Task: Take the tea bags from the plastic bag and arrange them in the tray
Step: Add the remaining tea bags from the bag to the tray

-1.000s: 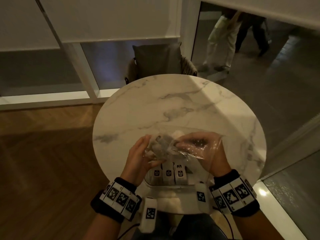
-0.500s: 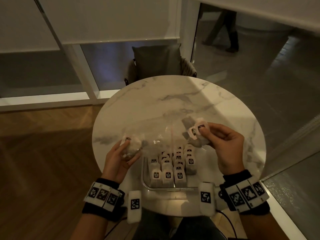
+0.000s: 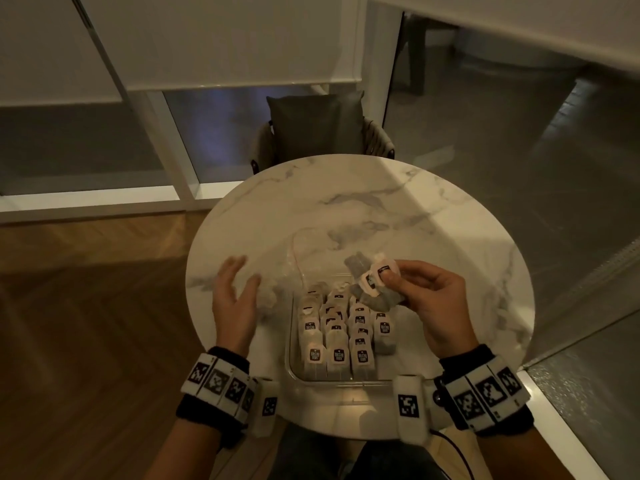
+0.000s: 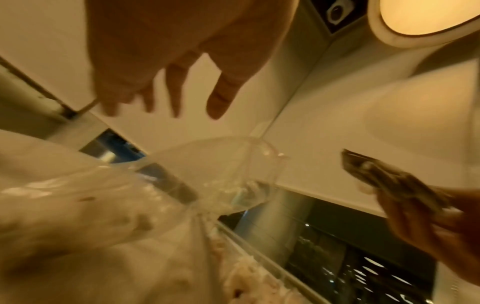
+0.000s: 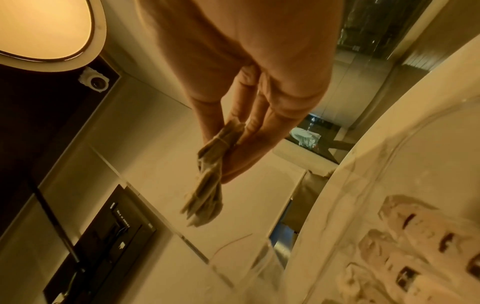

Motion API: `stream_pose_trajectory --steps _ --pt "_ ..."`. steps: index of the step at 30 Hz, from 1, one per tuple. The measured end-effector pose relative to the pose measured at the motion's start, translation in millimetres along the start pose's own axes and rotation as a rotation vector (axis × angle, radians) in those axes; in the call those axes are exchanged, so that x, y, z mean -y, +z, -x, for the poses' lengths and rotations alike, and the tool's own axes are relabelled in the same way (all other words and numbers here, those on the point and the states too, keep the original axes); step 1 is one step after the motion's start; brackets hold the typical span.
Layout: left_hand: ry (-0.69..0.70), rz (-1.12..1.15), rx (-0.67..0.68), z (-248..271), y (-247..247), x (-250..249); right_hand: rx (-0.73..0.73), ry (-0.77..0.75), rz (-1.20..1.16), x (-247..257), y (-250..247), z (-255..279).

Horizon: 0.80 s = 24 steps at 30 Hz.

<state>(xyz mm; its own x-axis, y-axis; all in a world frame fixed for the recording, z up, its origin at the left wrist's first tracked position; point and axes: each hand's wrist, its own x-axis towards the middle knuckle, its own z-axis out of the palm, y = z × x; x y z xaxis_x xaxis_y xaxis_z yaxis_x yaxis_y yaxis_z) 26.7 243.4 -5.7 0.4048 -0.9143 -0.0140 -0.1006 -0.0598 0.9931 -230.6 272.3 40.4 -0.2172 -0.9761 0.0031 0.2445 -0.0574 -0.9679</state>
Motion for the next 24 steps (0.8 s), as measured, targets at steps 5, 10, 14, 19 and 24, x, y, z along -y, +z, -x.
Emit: stream_pose_trajectory --steps 5,10,14,19,24 --pt "-0.234 0.409 0.557 23.5 34.2 -43.7 0.255 0.082 0.074 -1.6 25.7 3.0" --pt "-0.693 0.684 0.952 23.9 50.6 -41.2 0.277 0.123 0.202 -6.0 34.9 0.6" --pt "-0.858 0.694 0.939 26.4 54.6 -33.1 0.361 0.066 0.483 -8.5 22.2 -11.0" --pt "-0.881 0.708 0.868 30.1 52.6 -26.6 0.498 -0.103 0.838 0.8 11.7 -15.6" --pt "-0.85 0.683 0.83 36.6 51.5 -28.0 0.371 -0.264 0.637 16.7 4.5 -17.7"
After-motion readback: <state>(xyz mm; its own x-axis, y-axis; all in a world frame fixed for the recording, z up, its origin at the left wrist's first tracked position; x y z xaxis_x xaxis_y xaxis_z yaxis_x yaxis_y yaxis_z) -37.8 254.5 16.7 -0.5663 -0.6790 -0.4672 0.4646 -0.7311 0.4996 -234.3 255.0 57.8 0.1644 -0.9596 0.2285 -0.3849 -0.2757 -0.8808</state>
